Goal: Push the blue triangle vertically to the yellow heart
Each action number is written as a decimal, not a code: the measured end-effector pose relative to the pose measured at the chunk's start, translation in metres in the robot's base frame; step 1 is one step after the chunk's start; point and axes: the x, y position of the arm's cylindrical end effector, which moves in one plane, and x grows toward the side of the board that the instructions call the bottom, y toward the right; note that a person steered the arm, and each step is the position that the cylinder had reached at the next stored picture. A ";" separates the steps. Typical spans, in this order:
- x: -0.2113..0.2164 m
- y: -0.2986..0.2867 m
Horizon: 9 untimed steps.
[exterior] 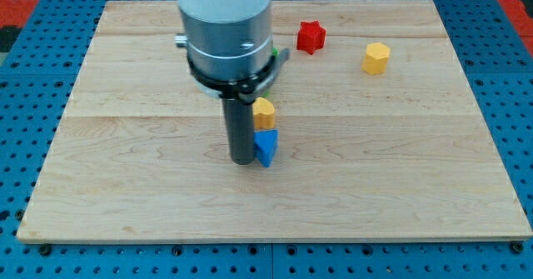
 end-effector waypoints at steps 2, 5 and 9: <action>0.051 -0.003; 0.035 0.126; 0.012 0.034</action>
